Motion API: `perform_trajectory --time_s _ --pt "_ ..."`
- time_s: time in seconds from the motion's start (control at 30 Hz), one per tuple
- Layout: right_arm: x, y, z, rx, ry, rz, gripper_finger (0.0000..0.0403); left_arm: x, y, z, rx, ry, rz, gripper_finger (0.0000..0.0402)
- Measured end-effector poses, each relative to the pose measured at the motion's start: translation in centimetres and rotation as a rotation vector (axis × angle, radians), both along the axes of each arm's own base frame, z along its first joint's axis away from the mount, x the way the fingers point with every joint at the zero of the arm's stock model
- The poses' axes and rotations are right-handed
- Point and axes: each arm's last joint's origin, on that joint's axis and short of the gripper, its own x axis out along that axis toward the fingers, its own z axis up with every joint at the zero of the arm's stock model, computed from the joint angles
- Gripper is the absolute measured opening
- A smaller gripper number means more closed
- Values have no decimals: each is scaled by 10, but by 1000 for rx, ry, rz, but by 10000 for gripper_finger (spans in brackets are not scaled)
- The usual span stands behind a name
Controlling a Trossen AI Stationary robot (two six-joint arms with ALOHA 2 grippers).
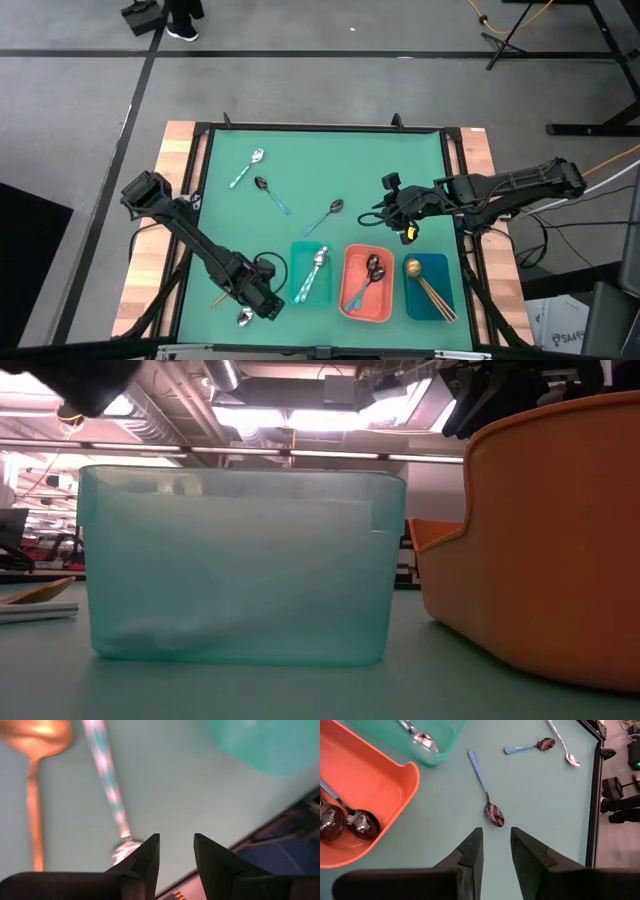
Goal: Sort silverware by color (type)
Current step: Put the light blue spoon into the light blue bin
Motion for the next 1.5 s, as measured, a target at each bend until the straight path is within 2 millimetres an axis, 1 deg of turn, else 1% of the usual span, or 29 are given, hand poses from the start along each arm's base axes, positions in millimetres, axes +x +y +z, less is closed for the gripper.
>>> perform_trajectory --time_s 0.13,0.3,0.63,0.8,1.2,1.4,1.5 --pt "0 0 0 0 0 0 88 -10 -3 -2 36 52 -5 115" --pt "0 0 0 0 0 0 88 -14 -6 -4 67 63 -16 115" --pt "0 0 0 0 0 0 88 -10 -9 -32 143 137 -21 115" --pt "0 0 0 0 -1 0 88 -11 -7 -40 185 183 -20 115" --pt "0 0 0 0 0 0 88 -9 -5 -42 250 139 1 115" --pt "0 0 0 0 0 0 88 -8 -4 -42 252 137 5 114" --pt "0 0 0 7 1 6 88 -8 -5 -45 258 145 4 114"
